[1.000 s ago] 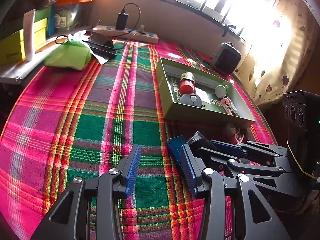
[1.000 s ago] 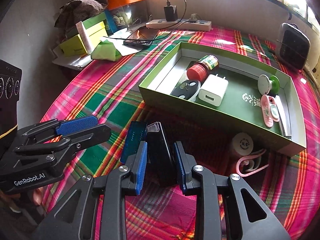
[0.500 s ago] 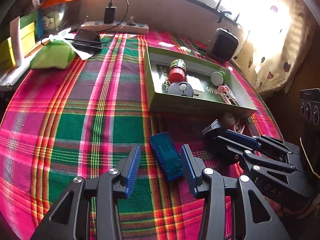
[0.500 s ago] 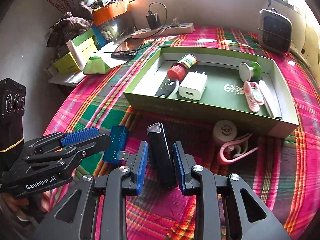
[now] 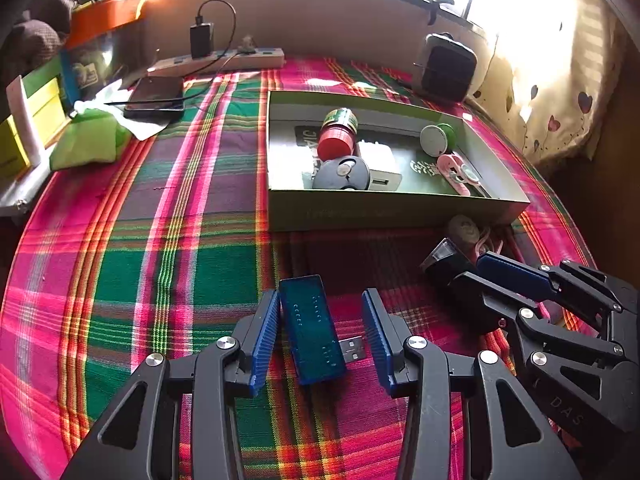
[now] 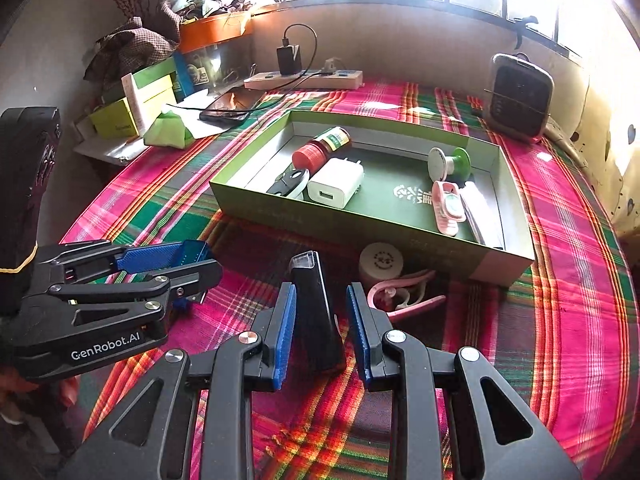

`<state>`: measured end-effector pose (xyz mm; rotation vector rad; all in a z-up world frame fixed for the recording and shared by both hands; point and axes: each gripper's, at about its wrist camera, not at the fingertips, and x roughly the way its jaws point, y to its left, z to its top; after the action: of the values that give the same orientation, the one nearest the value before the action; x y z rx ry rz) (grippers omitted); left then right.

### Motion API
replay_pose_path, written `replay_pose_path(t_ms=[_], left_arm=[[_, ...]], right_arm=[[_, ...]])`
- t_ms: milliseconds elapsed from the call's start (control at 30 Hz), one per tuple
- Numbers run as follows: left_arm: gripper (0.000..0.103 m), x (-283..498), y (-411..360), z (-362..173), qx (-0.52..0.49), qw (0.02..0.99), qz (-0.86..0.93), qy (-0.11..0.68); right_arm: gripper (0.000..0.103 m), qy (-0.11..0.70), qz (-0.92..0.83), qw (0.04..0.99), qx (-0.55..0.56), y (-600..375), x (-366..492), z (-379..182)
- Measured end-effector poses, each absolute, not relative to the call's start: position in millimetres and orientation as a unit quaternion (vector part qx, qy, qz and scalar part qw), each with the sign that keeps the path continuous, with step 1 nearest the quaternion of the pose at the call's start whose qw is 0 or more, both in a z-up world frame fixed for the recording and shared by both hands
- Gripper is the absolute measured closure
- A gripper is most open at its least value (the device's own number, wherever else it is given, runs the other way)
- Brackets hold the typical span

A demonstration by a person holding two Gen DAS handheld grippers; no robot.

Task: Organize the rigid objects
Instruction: 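Grasp the blue USB stick with the left tool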

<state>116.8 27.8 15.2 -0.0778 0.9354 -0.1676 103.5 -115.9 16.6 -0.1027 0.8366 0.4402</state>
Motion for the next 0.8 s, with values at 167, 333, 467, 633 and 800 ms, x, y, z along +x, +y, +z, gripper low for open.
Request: replay_pose_path(t_ms=[167,333,467,633,800], left_arm=[[0.062,113.0,18.2,13.9,-0.015,0.890,-0.101,0.444],[0.062,110.4,19.6,13.6,0.000,0.892,-0.076,0.446],[0.062,108.0,20.5,13.3,0.007,0.892,-0.068,0.447],[0.062,107.3,23.0,12.2,0.011,0.895,-0.060,0.442],[0.064,107.1,25.5,12.1,0.003,0.897,-0.062,0.437]], right_arm=[[0.075,0.405,0.223,0.885,-0.051,-114.9,101.9,14.1],[0.075,0.409,0.223,0.883,-0.062,-112.4,101.1,11.0],[0.075,0.408,0.222,0.883,-0.067,-111.1,100.7,10.6],[0.072,0.414,0.217,0.880,-0.080,-107.7,101.2,7.2],[0.072,0.423,0.214,0.876,-0.086,-106.0,102.1,2.3]])
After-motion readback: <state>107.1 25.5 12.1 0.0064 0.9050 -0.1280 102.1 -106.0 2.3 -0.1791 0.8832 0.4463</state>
